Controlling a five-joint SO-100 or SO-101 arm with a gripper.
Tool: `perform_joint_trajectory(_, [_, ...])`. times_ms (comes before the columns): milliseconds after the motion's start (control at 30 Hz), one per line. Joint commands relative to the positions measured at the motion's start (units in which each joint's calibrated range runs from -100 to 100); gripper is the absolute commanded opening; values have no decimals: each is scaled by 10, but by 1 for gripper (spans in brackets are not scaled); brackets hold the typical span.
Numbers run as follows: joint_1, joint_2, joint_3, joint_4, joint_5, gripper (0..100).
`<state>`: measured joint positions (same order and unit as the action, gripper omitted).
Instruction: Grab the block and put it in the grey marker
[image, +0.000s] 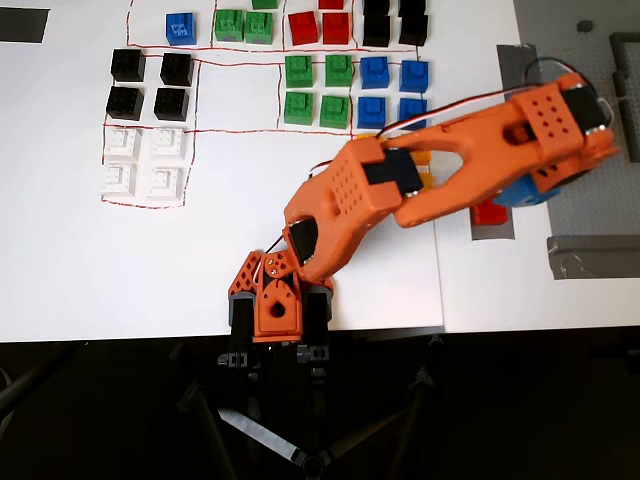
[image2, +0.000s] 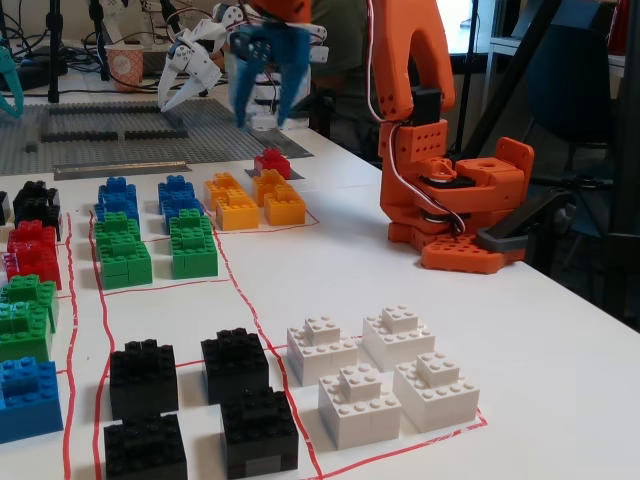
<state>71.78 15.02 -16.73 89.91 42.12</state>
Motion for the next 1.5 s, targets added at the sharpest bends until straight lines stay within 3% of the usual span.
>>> perform_joint_trajectory(0, [-85, -128, 22, 15, -57, 19])
perform_joint_trajectory(367, [-323, -205, 165, 24, -232, 0])
perform_joint_trajectory(633, [-467, -233, 207, 14, -325, 0])
perform_joint_trajectory(1033, [-663, -252, 206, 4, -424, 0])
perform_joint_trajectory(1467, [-742, -237, 186, 1, -463, 0])
